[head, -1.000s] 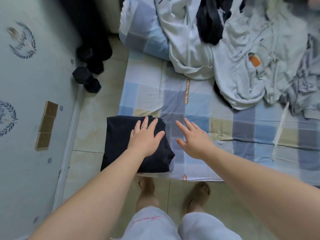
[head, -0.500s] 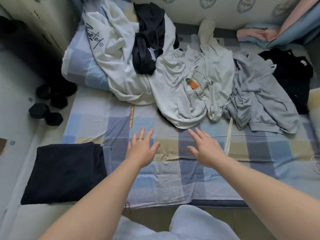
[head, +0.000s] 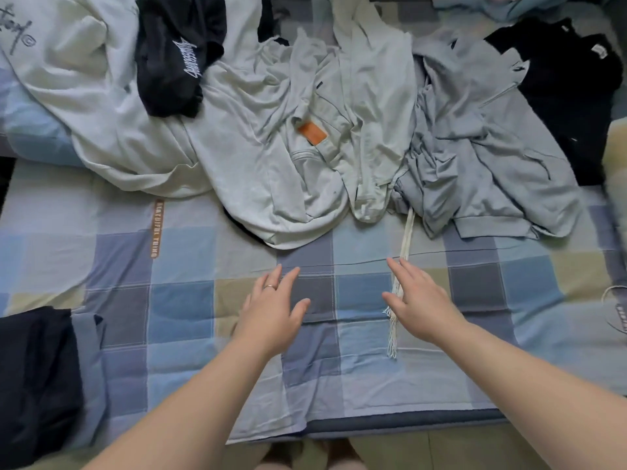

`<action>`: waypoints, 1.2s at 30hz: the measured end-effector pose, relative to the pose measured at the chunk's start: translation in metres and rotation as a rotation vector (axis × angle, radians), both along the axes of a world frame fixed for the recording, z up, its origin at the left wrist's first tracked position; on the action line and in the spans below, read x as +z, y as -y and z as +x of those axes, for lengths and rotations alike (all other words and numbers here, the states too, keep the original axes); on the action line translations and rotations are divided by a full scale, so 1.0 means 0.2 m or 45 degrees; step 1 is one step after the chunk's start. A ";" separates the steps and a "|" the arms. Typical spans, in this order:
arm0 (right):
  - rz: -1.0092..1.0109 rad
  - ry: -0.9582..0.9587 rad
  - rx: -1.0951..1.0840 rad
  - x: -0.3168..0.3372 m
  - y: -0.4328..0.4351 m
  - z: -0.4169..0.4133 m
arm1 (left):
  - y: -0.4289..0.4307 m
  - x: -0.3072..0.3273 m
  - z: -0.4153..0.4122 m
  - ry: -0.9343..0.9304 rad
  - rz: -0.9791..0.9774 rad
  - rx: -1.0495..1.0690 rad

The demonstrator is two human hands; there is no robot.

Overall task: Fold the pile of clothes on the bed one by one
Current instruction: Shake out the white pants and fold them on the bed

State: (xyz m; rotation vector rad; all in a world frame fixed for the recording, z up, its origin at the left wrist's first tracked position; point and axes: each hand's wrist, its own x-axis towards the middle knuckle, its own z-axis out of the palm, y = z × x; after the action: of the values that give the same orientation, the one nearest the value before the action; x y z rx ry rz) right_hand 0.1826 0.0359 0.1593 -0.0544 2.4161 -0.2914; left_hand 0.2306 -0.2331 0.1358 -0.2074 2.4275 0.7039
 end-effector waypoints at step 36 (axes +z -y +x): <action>-1.147 0.418 -1.476 -0.97 -0.05 -0.68 | -0.42 -0.65 -0.51 0.108 0.244 -0.368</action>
State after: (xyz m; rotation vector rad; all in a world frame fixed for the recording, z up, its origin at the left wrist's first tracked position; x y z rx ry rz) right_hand 0.0460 0.0467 -0.0338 0.9183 1.5565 -1.7011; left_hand 0.1283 -0.1491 0.0053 0.1841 2.2307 0.7715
